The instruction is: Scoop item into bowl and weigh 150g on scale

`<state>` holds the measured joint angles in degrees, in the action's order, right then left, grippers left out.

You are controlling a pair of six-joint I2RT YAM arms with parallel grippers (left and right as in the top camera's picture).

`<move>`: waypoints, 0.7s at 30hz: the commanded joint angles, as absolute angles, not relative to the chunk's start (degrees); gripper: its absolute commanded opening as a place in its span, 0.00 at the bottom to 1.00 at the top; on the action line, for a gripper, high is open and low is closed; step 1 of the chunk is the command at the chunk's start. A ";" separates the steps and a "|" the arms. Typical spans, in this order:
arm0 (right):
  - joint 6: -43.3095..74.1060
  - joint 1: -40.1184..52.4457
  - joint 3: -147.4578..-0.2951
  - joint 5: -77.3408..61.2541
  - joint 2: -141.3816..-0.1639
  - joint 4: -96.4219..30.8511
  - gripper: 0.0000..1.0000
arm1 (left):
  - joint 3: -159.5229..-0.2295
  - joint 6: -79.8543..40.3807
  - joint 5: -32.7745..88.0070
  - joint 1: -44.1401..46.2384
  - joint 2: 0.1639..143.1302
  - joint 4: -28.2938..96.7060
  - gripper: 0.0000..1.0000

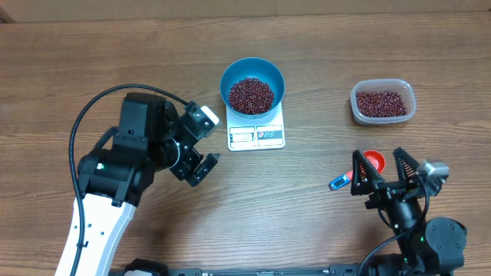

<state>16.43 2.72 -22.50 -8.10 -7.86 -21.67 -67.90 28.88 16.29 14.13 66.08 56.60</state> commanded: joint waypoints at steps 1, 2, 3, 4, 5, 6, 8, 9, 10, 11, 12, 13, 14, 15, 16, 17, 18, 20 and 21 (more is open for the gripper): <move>15.99 3.05 -20.16 -7.05 -5.19 -20.78 1.00 | -69.17 28.27 16.29 13.89 66.28 56.60 1.00; 15.99 3.05 -19.51 -7.05 -4.56 -20.36 1.00 | -69.17 28.27 16.29 13.89 66.28 56.60 1.00; 15.99 3.05 -18.70 -7.05 -3.88 -19.66 1.00 | -69.17 28.27 16.29 13.89 66.28 56.60 1.00; 15.99 3.05 -17.78 -7.05 -3.18 -18.65 1.00 | -69.17 28.29 16.29 13.89 66.28 56.60 1.00; 15.99 3.05 -16.62 -7.05 -2.31 -17.32 1.00 | -69.17 28.27 16.29 13.89 66.28 56.60 1.00; 16.01 3.05 -15.79 -7.07 -1.74 -16.38 1.00 | -69.17 28.27 16.29 13.89 66.28 56.60 1.00; 16.01 3.05 -13.56 -7.09 -0.36 -13.74 1.00 | -69.17 28.27 16.29 13.89 66.28 56.60 1.00; 16.03 3.05 -12.45 -7.11 -0.12 -12.19 1.00 | -69.17 28.27 16.29 13.89 66.28 56.60 1.00; 16.03 3.05 -11.57 -7.09 -0.14 -10.81 1.00 | -69.17 28.27 16.29 13.89 66.28 56.60 1.00; 16.05 3.05 -10.76 -7.16 -0.14 -9.63 1.00 | -69.17 28.27 16.29 13.89 66.28 56.60 1.00; 16.05 3.05 -9.85 -7.14 -0.14 -8.21 1.00 | -69.17 28.27 16.29 13.89 66.28 56.60 1.00; 16.05 3.05 -8.78 -7.14 -0.14 -6.50 1.00 | -69.17 28.27 16.29 13.89 66.28 56.60 1.00; 16.05 3.05 -7.94 -7.14 -0.14 -5.26 1.00 | -69.17 28.27 16.29 13.89 66.28 56.60 1.00; 16.05 3.05 -7.22 -7.14 -0.14 -4.25 1.00 | -69.17 28.27 16.29 13.89 66.28 56.60 1.00; 16.05 3.05 -6.50 -7.11 -0.14 -3.22 1.00 | -69.17 28.27 16.29 13.89 66.28 56.60 1.00; 16.05 3.05 -5.96 -7.11 -0.14 -2.50 1.00 | -69.17 28.27 16.29 13.89 66.28 56.60 1.00; 16.03 3.05 -5.48 -7.11 -0.14 -1.83 1.00 | -69.17 28.27 16.29 13.89 66.28 56.60 1.00; 16.05 3.05 -4.51 -7.11 -0.14 -0.69 1.00 | -69.17 28.27 16.29 13.89 66.28 56.60 1.00; 16.05 3.05 -4.12 -7.11 -0.14 -0.16 1.00 | -69.17 28.29 16.29 13.89 66.28 56.60 1.00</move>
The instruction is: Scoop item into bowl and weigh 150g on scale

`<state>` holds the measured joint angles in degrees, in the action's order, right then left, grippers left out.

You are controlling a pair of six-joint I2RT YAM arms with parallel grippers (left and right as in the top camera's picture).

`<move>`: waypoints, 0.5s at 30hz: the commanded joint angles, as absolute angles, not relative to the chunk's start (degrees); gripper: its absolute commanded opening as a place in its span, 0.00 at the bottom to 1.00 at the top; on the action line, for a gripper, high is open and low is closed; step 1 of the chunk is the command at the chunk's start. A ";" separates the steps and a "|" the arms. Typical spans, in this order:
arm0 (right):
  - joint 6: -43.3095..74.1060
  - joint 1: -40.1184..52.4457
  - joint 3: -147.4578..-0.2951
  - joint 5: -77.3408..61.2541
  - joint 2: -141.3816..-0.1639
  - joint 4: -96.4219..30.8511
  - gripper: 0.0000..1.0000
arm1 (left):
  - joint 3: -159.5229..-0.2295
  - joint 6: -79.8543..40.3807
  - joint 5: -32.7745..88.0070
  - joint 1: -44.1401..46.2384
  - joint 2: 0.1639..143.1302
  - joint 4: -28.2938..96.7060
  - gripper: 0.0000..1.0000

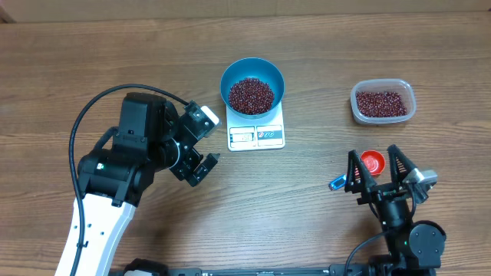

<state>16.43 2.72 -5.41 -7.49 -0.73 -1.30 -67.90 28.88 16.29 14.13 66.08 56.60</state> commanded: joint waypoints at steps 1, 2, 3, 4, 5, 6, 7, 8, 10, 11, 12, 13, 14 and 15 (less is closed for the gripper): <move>16.05 3.05 -3.88 -7.09 -0.14 -0.03 1.00 | -69.17 28.27 16.29 13.89 66.28 56.60 1.00; 16.03 3.05 -3.75 -7.07 -0.14 -0.03 1.00 | -69.17 28.27 16.29 13.89 66.28 56.60 1.00; 16.01 3.05 -3.70 -7.05 -0.14 -0.03 1.00 | -69.17 28.27 16.29 13.89 66.28 56.60 1.00; 16.01 3.05 -3.68 -6.83 -0.14 -0.03 1.00 | -69.17 28.27 16.29 13.89 66.28 56.60 1.00; 16.03 3.05 -3.68 -6.42 -0.14 -0.03 1.00 | -69.17 28.27 16.29 13.89 66.28 56.60 1.00; 16.03 3.05 -3.68 -6.07 -0.14 -0.03 1.00 | -69.17 28.27 16.29 13.89 66.28 56.60 1.00; 16.01 3.05 -3.68 -5.80 -0.14 -0.03 1.00 | -69.17 28.27 16.29 13.89 66.28 56.60 1.00; 16.01 3.05 -3.68 -5.32 -0.14 -0.03 1.00 | -69.17 28.27 16.29 13.89 66.28 56.60 1.00; 16.01 3.05 -3.68 -4.86 -0.14 -0.01 1.00 | -69.17 28.27 16.29 13.89 66.28 56.60 1.00; 16.01 3.05 -3.68 -4.69 -0.14 -0.01 1.00 | -69.17 28.27 16.29 13.89 66.28 56.60 1.00; 16.01 3.05 -3.68 -4.67 -0.14 -0.01 1.00 | -69.17 28.27 16.29 13.89 66.28 56.60 1.00; 16.01 3.05 -3.68 -4.67 -0.14 -0.03 1.00 | -69.17 28.27 16.29 13.89 66.28 56.60 1.00; 16.01 3.05 -3.68 -4.67 -0.14 -0.01 1.00 | -69.17 28.27 16.29 13.89 66.28 56.60 1.00; 16.03 3.05 -3.68 -4.69 -0.14 -0.01 1.00 | -69.17 28.27 16.29 13.89 66.28 56.60 1.00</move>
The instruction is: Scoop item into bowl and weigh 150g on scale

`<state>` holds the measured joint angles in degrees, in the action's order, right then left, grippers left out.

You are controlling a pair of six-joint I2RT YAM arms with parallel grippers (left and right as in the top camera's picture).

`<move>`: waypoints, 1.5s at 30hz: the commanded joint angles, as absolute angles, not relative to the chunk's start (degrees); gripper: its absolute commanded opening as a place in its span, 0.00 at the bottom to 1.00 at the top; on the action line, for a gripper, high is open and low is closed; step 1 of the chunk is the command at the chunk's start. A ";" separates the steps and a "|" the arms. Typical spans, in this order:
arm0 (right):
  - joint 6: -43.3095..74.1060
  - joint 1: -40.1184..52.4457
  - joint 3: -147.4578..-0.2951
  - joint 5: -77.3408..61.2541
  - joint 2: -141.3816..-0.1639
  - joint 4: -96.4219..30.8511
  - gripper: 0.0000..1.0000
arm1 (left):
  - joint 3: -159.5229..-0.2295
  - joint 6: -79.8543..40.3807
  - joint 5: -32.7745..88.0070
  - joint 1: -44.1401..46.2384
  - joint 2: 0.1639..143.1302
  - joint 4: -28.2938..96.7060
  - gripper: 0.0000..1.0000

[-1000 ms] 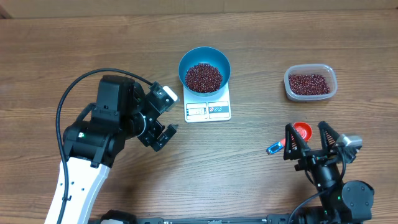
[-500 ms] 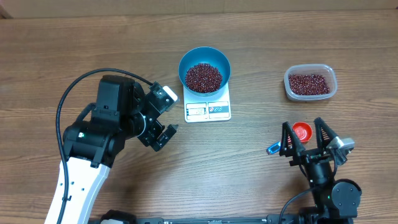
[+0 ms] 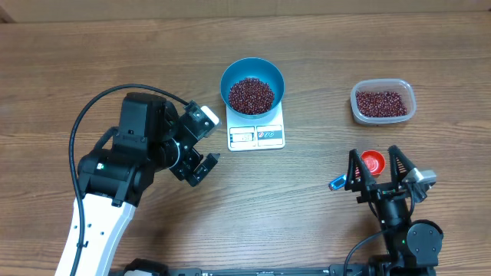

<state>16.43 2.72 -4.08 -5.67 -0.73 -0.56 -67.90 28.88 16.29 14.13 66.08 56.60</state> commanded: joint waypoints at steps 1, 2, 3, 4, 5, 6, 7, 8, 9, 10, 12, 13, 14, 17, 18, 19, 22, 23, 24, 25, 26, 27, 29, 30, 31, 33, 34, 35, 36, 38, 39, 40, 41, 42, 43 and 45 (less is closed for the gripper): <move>16.01 3.05 -3.68 -4.69 -0.14 -0.03 1.00 | -69.17 28.27 16.29 13.89 66.28 56.60 1.00; 16.01 3.05 -3.68 -4.69 -0.14 -0.03 1.00 | -69.17 28.27 16.29 13.89 66.28 56.60 1.00; 16.01 3.05 -3.68 -4.62 -0.14 -0.01 1.00 | -69.17 28.27 16.29 13.89 66.28 56.60 0.99; 16.01 3.05 -3.68 -4.54 -0.14 -0.03 1.00 | -69.17 28.29 16.29 13.89 66.28 56.62 1.00; 16.01 3.05 -3.66 -4.54 -0.14 -0.01 1.00 | -69.17 28.27 16.29 13.89 66.28 56.60 1.00; 16.03 3.05 -3.57 -4.54 -0.14 0.01 1.00 | -69.17 28.27 16.29 13.89 66.28 56.62 1.00; 16.03 3.05 -3.33 -4.54 -0.14 0.36 1.00 | -69.17 28.27 16.29 13.89 66.28 56.60 1.00; 16.03 3.05 -2.92 -4.54 -0.14 1.13 1.00 | -69.17 28.29 16.29 13.89 66.28 56.60 1.00; 16.03 3.05 -2.33 -4.56 -0.14 2.22 1.00 | -69.17 28.27 16.29 13.89 66.28 56.60 1.00; 16.03 3.05 -1.54 -4.56 -0.14 3.70 1.00 | -69.17 28.27 16.29 13.89 66.28 56.62 1.00; 16.03 3.05 -0.47 -4.54 -0.14 5.80 1.00 | -69.17 28.27 16.29 13.89 66.28 56.62 1.00; 16.16 3.05 -0.47 -4.49 -0.12 6.15 1.00 | -69.17 28.27 16.29 13.89 66.28 56.62 1.00; 16.05 3.05 -0.47 -4.54 -0.12 6.37 1.00 | -69.17 28.27 16.29 13.89 66.28 56.62 1.00; 16.01 3.05 -0.47 -4.51 -0.14 6.35 1.00 | -69.17 28.27 16.29 13.89 66.28 56.62 1.00; 16.01 3.05 -0.47 -4.51 -0.12 6.11 1.00 | -69.17 28.27 16.29 13.89 66.28 56.62 1.00; 16.01 3.05 -0.47 -4.51 -0.14 5.74 1.00 | -69.17 28.27 16.29 13.89 66.28 56.62 1.00; 15.99 2.92 -0.47 -4.49 -0.12 3.55 1.00 | -69.17 28.27 16.29 13.89 66.28 56.62 1.00; 15.99 2.81 -0.47 -4.49 -0.14 2.76 1.00 | -69.17 28.27 16.29 13.89 66.28 56.62 1.00; 15.97 2.76 -0.47 -4.34 -0.12 2.09 1.00 | -69.17 28.27 16.29 13.89 66.28 56.62 1.00; 15.99 2.79 -0.47 -3.81 -0.14 1.06 1.00 | -69.17 28.27 16.29 13.89 66.28 56.62 1.00; 16.01 2.76 -0.47 -3.55 -0.14 0.38 1.00 | -69.17 28.27 16.29 13.89 66.28 56.62 1.00; 15.99 2.76 -0.47 -3.42 -0.14 -0.36 1.00 | -69.17 28.27 16.29 13.89 66.28 56.62 1.00; 15.99 2.79 -0.47 -2.98 -0.12 -1.89 1.00 | -69.17 28.27 16.29 13.89 66.28 56.62 1.00; 15.99 2.79 -0.47 -2.98 -0.14 -2.74 1.00 | -69.17 28.27 16.29 13.89 66.28 56.62 1.00; 15.99 2.76 -0.47 -2.98 -0.12 -3.53 1.00 | -69.17 28.29 16.29 13.89 66.28 56.60 1.00; 15.99 2.79 -0.47 -2.33 -0.14 -4.75 1.00 | -69.17 28.27 16.29 13.89 66.28 56.62 1.00; 15.99 2.76 -0.47 -1.91 -0.14 -4.73 1.00 | -69.17 28.27 16.29 13.89 66.28 56.62 1.00; 15.99 2.76 -0.47 -1.28 -0.14 -4.82 1.00 | -69.17 28.27 16.29 13.89 66.28 56.62 1.00; 15.97 2.76 -0.47 -0.75 -0.14 -4.82 1.00 | -69.17 28.27 16.29 13.89 66.28 56.62 1.00; 15.92 2.76 -0.47 -0.01 -0.14 -4.84 1.00 | -69.17 28.27 16.29 13.89 66.28 56.62 1.00; 15.18 2.72 -0.47 -0.05 -0.14 -4.84 1.00 | -69.17 28.27 16.29 13.89 66.28 56.62 1.00; 14.68 2.63 -0.47 -0.05 -0.14 -4.84 1.00 | -69.17 28.27 16.29 13.89 66.28 56.62 1.00; 14.68 2.46 -0.47 -0.03 -0.14 -4.84 1.00 | -69.17 28.27 16.29 13.89 66.28 56.62 1.00; 14.70 2.13 -0.47 -0.05 -0.14 -4.84 1.00 | -69.17 28.27 16.29 13.89 66.28 56.62 1.00; 14.72 1.80 -0.47 -0.10 -0.14 -4.84 1.00 | -69.17 28.27 16.29 13.89 66.28 56.62 1.00; 14.72 1.19 -0.47 -0.08 -0.14 -4.84 1.00 | -69.17 28.27 16.29 13.89 66.28 56.62 1.00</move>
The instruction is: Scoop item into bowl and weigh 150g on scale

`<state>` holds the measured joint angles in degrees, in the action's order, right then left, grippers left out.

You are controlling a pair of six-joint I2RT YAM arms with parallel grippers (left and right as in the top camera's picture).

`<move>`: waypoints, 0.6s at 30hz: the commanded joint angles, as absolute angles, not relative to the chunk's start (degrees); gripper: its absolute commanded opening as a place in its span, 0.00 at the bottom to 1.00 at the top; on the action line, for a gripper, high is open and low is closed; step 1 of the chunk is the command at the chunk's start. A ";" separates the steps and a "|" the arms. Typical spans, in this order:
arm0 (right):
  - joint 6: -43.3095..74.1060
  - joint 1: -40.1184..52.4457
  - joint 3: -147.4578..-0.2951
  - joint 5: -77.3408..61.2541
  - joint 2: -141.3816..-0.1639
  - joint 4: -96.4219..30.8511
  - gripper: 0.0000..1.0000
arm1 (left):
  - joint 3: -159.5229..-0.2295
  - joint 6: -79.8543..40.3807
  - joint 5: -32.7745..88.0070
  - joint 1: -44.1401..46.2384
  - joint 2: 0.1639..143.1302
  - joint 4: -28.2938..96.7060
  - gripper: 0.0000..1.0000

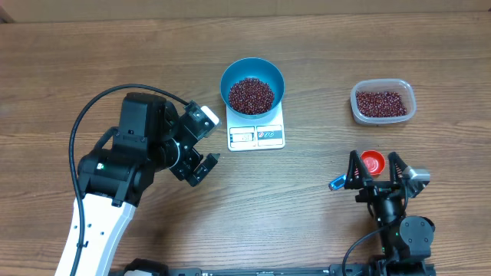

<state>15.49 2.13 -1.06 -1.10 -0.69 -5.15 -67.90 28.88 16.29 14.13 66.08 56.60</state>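
Observation:
A blue bowl [252,86] filled with red beans stands on the white scale [256,136] at the table's middle back. A clear tub [383,102] of more beans sits at the right. The red scoop [373,160] with its blue handle [337,183] lies on the table at the front right. My right gripper [374,172] is open just in front of the scoop, one finger on either side of it. My left gripper [209,142] is open left of the scale, holding nothing.
The brown wooden table [92,61] carries nothing else. My left arm's white and black body [115,176] takes up the front left. The right arm's base [403,234] stands at the front edge.
The right arm's lower part has shifted a little to the left and its open fingers look slightly closer together. The scoop, bowl, tub and left arm have not moved.
The right gripper stood open by the scoop, its wrist angled toward the right. It then sat lower and further left, fingers straddling the scoop lying on the table. It has since settled a bit more. The bowl of beans stayed on the scale throughout.

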 commanded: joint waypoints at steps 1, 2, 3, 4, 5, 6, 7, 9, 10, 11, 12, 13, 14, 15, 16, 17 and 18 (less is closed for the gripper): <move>14.70 1.13 -0.47 -0.05 -0.14 -4.86 1.00 | -69.17 28.27 16.29 13.89 66.28 56.62 1.00; 14.66 1.08 -0.47 -0.03 -0.14 -4.86 1.00 | -69.17 28.27 16.29 13.89 66.28 56.62 1.00; 14.46 1.04 -0.47 -0.05 -0.14 -4.86 1.00 | -69.17 28.27 16.29 13.89 66.28 56.62 1.00; 14.46 0.97 -0.47 -0.03 -0.14 -4.86 1.00 | -69.17 28.27 16.29 13.89 66.28 56.62 1.00; 14.44 0.89 -0.47 -0.03 -0.14 -4.86 1.00 | -69.17 28.27 16.29 13.89 66.28 56.60 1.00; 14.41 0.75 -0.47 -0.05 -0.14 -4.86 1.00 | -69.17 28.27 16.29 13.89 66.28 56.62 1.00; 14.44 0.58 -0.47 -0.05 -0.14 -4.86 1.00 | -69.17 28.27 16.29 13.89 66.28 56.60 1.00; 14.37 0.56 -0.47 -0.05 -0.14 -4.86 1.00 | -69.17 28.27 16.29 13.89 66.28 56.62 1.00; 14.24 0.56 -0.47 -0.05 -0.14 -4.89 1.00 | -69.17 28.27 16.29 13.89 66.28 56.60 1.00; 14.24 0.56 -0.47 -0.05 -0.14 -4.86 1.00 | -69.17 28.27 16.29 13.89 66.28 56.62 1.00; 14.26 0.56 -0.47 -0.08 -0.14 -4.86 1.00 | -69.17 28.27 16.29 13.89 66.28 56.62 1.00; 14.26 0.56 -0.47 -0.08 -0.14 -4.86 1.00 | -69.17 28.27 16.29 13.89 66.28 56.60 1.00; 14.31 0.56 -0.47 -0.12 -0.14 -4.86 1.00 | -69.17 28.27 16.29 13.89 66.28 56.62 1.00; 14.31 0.56 -0.47 -0.23 -0.14 -4.86 1.00 | -69.17 28.27 16.29 13.89 66.28 56.62 1.00; 14.35 0.56 -0.47 -0.27 -0.14 -4.86 1.00 | -69.17 28.27 16.29 13.89 66.28 56.62 1.00; 14.35 0.56 -0.47 -0.25 -0.14 -4.84 1.00 | -69.17 28.27 16.29 13.89 66.28 56.62 1.00; 14.33 0.56 -0.47 -0.25 -0.14 -4.84 1.00 | -69.17 28.27 16.29 13.89 66.28 56.62 1.00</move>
<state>14.74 0.78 -1.06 -0.78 -0.69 -5.15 -67.90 28.88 16.29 14.13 66.08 56.60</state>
